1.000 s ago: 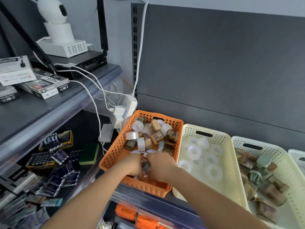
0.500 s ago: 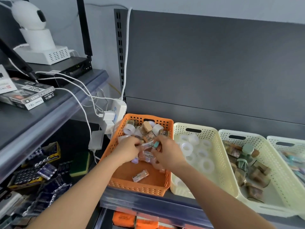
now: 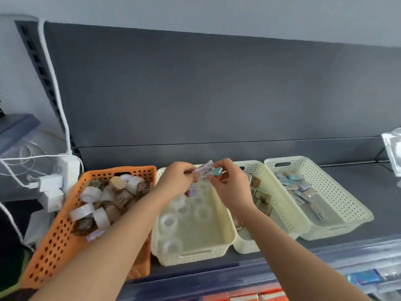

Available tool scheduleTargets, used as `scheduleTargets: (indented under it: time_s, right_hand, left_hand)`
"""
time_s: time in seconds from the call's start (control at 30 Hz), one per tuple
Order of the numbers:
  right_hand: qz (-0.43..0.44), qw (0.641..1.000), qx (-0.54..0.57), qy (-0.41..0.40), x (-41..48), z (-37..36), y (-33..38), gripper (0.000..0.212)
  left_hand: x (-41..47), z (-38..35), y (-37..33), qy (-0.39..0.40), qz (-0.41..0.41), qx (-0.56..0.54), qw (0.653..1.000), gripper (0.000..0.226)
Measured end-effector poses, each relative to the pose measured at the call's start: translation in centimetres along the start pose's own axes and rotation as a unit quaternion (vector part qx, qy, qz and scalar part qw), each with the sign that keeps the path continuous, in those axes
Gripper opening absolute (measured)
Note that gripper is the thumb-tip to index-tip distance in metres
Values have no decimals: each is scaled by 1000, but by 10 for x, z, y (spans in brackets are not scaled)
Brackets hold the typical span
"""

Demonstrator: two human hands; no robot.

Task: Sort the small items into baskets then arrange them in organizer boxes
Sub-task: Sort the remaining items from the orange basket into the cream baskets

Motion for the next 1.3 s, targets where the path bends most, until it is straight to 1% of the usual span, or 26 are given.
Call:
scheduleTargets:
  time_s: [0.13,0.23,0.33,0.47,0.53,0.6,0.67,0.7,0.73,0.77,0.8,0.87,0.93,1.03,1.1,1.2,1.3]
  right_hand:
    - [-19,999,-31,-33,13,58,-52,21]
    - [-29,997,-52,-58,23,101,-92,22]
    - [-57,993,-69,-72,33,138,-136,21]
    - [-95,986,-127,-51,43,174,-192,18]
    - [-129,979,-155,-7,46,182,-218,18]
    - [-143,963,-211,84,45,182,-240,23]
    - [-145,940,-247,183,40,177,-255,29]
    - [-143,931,-257,217,37,175,-260,30]
    - [-137,925,-264,236,35,174,-263,30]
    - [-126,924,-271,241,35,172,-264,30]
    - [-114,924,-277,237,36,171,-263,30]
    - [-93,930,-280,218,40,169,-260,33]
    - [-73,941,-272,191,46,165,-253,36]
    - [-23,954,-251,163,55,153,-235,32]
    - [14,961,-231,150,60,142,-218,31]
    - [66,967,-203,140,63,121,-184,30]
    - [115,965,-185,144,62,93,-146,27]
  left_hand:
    - [28,-64,-48,27,-29,-27,999,18]
    - [47,-118,-83,37,-43,-19,998,11]
    - [63,-167,-114,42,-52,-15,998,12]
    - [80,-226,-145,64,-38,5,997,11]
    - [84,-253,-154,84,-72,85,990,22]
    - [82,-281,-156,140,-107,215,961,33]
    - [76,-300,-150,198,-123,351,907,29]
    - [73,-306,-148,215,-129,408,878,26]
    - [71,-310,-146,223,-131,448,856,23]
    - [70,-312,-145,226,-132,470,843,22]
    - [69,-312,-145,225,-133,479,838,21]
    - [70,-310,-145,213,-137,475,843,25]
    - [72,-302,-147,185,-136,448,864,31]
    - [70,-275,-148,94,-160,406,895,20]
    - [65,-250,-144,24,-162,380,910,21]
    - [56,-208,-128,-38,-125,363,923,19]
    - [42,-163,-107,-88,-88,375,919,15]
Point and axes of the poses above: each hand's wrist, its own x-axis towards the middle knuckle, its own z-axis out of the back of the hand, y = z × x, the point moved 5 cm from there along x, towards the middle knuckle, and after that the axes turned 2 degrees about -x, right-handed, at the moved point
